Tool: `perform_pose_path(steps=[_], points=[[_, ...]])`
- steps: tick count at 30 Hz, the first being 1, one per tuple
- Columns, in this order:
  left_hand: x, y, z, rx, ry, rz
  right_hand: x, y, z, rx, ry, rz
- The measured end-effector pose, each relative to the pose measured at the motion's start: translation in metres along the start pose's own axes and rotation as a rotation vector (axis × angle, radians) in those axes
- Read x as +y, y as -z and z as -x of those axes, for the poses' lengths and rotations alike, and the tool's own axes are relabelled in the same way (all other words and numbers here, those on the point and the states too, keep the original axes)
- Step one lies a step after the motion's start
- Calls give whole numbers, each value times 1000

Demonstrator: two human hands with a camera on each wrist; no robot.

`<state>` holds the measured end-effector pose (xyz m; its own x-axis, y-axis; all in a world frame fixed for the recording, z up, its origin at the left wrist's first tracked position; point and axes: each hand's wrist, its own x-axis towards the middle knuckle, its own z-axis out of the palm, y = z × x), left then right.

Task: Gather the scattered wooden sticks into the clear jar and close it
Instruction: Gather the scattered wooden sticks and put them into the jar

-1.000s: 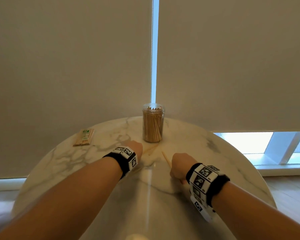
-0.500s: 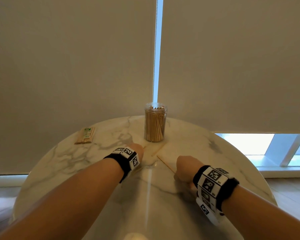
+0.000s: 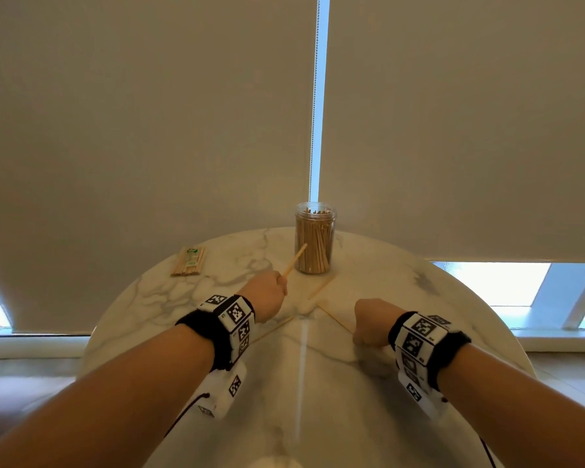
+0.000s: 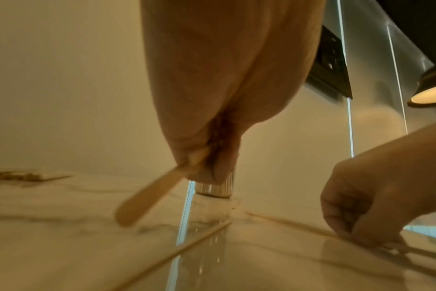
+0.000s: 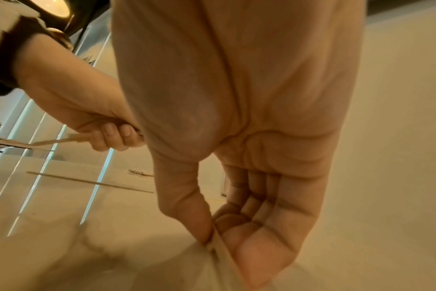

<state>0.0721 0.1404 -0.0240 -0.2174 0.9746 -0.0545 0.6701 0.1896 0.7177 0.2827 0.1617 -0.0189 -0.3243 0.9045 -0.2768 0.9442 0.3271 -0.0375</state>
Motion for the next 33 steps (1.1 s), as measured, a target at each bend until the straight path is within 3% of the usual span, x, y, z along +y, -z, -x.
perform_pose_path(steps=[3,6,10,13,18,21,24,26,29,31,33], points=[[-1,-3,13,-39,2,84,-1,2,7,-25,-15,-21],[0,-10,24,34,58,248,3,10,12,16,22,-164],[9,-17,34,52,91,395,-4,24,21,92,159,-509],[24,-20,32,50,-14,548,-24,27,29,104,290,-599],[30,2,33,245,-82,449,-33,30,30,167,327,-695],[24,9,43,114,-80,491,-35,41,25,301,356,-863],[24,2,53,-23,-127,593,-48,49,16,343,398,-1062],[22,2,55,5,-108,607,-59,51,7,318,419,-1146],[8,21,47,150,-35,478,-64,52,-15,246,360,-1127],[-6,39,42,180,-76,137,-60,48,-37,211,253,-886],[-17,46,36,112,-90,-235,-53,41,-61,187,104,-594]])
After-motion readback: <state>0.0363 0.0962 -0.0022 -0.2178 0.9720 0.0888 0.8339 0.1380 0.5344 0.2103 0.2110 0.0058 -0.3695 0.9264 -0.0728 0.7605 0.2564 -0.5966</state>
